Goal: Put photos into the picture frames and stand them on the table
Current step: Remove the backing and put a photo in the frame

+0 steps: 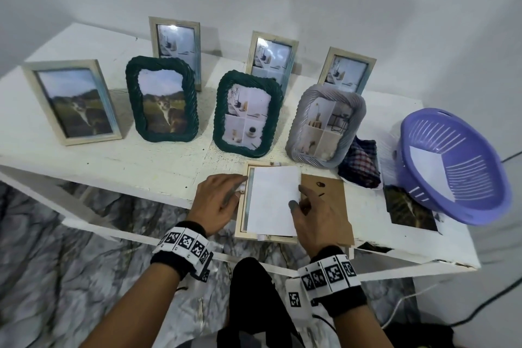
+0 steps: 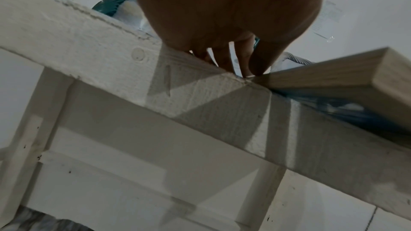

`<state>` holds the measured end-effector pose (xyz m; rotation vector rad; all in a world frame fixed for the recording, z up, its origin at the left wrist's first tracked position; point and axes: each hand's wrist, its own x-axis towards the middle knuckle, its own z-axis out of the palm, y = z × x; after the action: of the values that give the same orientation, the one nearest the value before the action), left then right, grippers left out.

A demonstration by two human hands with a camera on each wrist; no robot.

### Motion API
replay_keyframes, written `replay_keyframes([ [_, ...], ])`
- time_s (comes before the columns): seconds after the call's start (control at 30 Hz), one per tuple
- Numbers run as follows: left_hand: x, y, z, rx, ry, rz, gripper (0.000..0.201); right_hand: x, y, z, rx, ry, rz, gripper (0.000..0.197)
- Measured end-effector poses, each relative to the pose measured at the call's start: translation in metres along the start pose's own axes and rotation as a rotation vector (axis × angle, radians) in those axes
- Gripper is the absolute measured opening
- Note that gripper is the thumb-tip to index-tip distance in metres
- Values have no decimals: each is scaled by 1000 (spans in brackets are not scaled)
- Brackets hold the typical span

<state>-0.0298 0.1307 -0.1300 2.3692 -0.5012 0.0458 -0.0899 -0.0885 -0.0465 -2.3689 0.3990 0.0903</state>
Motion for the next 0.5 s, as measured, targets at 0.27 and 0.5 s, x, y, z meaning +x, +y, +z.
replay_keyframes([
  [0.27, 0, 3, -1, -9, 2, -9, 53, 10, 11, 34, -137, 65, -60, 39],
  [0.5, -1, -3, -2, -3, -20, 5, 51, 6, 8, 28, -285, 13, -72, 52],
])
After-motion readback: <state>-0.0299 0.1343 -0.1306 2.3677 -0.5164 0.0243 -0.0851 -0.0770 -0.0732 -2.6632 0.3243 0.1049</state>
